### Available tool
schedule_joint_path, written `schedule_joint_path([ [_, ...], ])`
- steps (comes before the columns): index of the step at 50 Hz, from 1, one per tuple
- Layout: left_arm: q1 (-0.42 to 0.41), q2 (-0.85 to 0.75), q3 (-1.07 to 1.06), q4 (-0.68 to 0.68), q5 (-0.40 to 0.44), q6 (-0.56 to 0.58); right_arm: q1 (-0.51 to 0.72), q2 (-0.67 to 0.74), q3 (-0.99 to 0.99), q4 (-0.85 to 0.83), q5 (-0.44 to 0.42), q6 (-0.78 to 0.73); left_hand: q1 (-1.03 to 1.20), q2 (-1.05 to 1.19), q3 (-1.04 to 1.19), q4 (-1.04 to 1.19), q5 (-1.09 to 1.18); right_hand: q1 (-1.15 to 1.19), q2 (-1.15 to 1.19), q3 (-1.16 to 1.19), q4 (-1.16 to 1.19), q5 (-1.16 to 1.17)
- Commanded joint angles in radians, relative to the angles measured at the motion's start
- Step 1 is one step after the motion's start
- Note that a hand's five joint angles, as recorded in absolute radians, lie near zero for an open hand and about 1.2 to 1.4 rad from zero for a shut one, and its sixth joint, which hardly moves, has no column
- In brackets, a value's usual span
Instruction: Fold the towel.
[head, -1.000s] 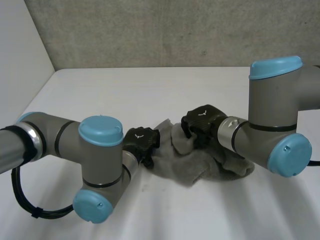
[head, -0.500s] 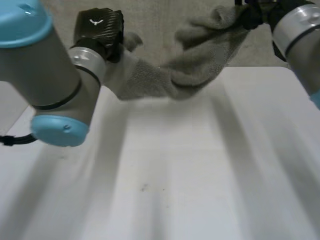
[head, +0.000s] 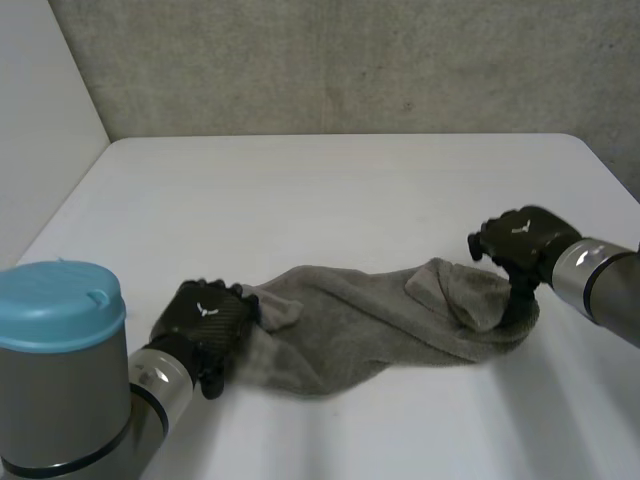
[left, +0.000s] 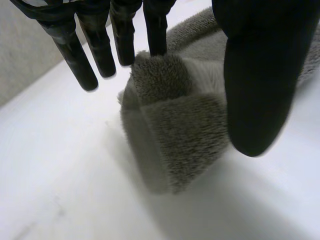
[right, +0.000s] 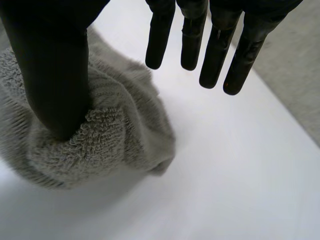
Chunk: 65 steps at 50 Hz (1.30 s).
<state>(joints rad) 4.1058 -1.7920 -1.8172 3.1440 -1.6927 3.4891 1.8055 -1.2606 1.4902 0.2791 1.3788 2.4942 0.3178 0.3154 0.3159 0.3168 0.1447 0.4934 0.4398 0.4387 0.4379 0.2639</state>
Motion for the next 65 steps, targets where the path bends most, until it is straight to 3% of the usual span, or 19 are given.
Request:
schedule_joint_path([
  [1,-0.002,0.042,0.100,0.007,-0.005,0.094,0.002,-0.092,0.019,-0.072,-0.011,0.110,-0.078,-0.076,-0.076,-0.077,-0.079,-0.039,0.015,0.016,0.017,0.016],
  [11,-0.027,0.013,0.262,0.007,0.007,-0.045,0.104,-0.142,0.093,-0.150,-0.001,0.101,-0.075,-0.073,-0.073,-0.074,-0.076,-0.003,0.050,0.051,0.052,0.052],
  [16,-0.036,-0.154,0.384,-0.004,0.005,-0.070,0.181,-0.080,0.081,-0.209,0.012,0.078,-0.060,-0.058,-0.058,-0.059,-0.062,0.000,0.053,0.054,0.055,0.055],
  [24,-0.035,-0.268,0.424,-0.010,0.002,-0.070,0.250,0.058,0.050,-0.207,0.037,-0.026,-0.060,-0.058,-0.058,-0.059,-0.062,-0.103,-0.049,-0.048,-0.048,-0.048],
  [32,-0.035,-0.377,0.458,-0.013,-0.004,-0.064,0.273,0.193,-0.011,-0.218,0.204,-0.175,-0.054,-0.052,-0.052,-0.053,-0.056,-0.174,-0.120,-0.119,-0.118,-0.119],
  [40,-0.033,-0.444,0.469,-0.058,-0.002,-0.059,0.267,0.222,-0.019,-0.227,0.220,-0.212,-0.007,-0.005,-0.006,-0.006,-0.009,-0.174,-0.120,-0.119,-0.118,-0.119],
  [46,-0.025,-0.468,0.481,-0.085,-0.008,0.005,0.265,0.233,-0.019,-0.227,0.230,-0.255,0.054,0.057,0.056,0.055,0.053,-0.150,-0.096,-0.095,-0.095,-0.095],
  [51,-0.021,-0.474,0.483,-0.084,-0.062,0.081,0.264,0.250,-0.024,-0.230,0.273,-0.310,0.242,0.244,0.244,0.243,0.241,0.099,0.153,0.154,0.155,0.154],
  [53,-0.021,-0.472,0.487,-0.068,-0.100,0.126,0.264,0.253,-0.037,-0.256,0.282,-0.336,0.662,0.665,0.664,0.663,0.661,0.578,0.632,0.633,0.634,0.633],
  [54,-0.021,-0.472,0.487,-0.068,-0.100,0.127,0.264,0.253,-0.038,-0.256,0.282,-0.336,0.665,0.667,0.667,0.666,0.663,0.581,0.635,0.636,0.636,0.636],
  [55,-0.019,-0.472,0.495,-0.055,-0.113,0.142,0.264,0.251,-0.050,-0.280,0.282,-0.343,0.927,0.929,0.928,0.927,0.925,0.822,0.876,0.877,0.878,0.877],
  [56,-0.018,-0.472,0.512,-0.033,-0.119,0.156,0.264,0.250,-0.063,-0.311,0.281,-0.345,1.077,1.079,1.079,1.078,1.076,0.902,0.956,0.957,0.958,0.957],
  [65,-0.013,-0.466,0.704,0.033,-0.120,0.211,0.261,0.247,-0.245,-0.405,0.249,-0.330,1.079,1.081,1.080,1.079,1.077,0.903,0.957,0.958,0.958,0.958],
])
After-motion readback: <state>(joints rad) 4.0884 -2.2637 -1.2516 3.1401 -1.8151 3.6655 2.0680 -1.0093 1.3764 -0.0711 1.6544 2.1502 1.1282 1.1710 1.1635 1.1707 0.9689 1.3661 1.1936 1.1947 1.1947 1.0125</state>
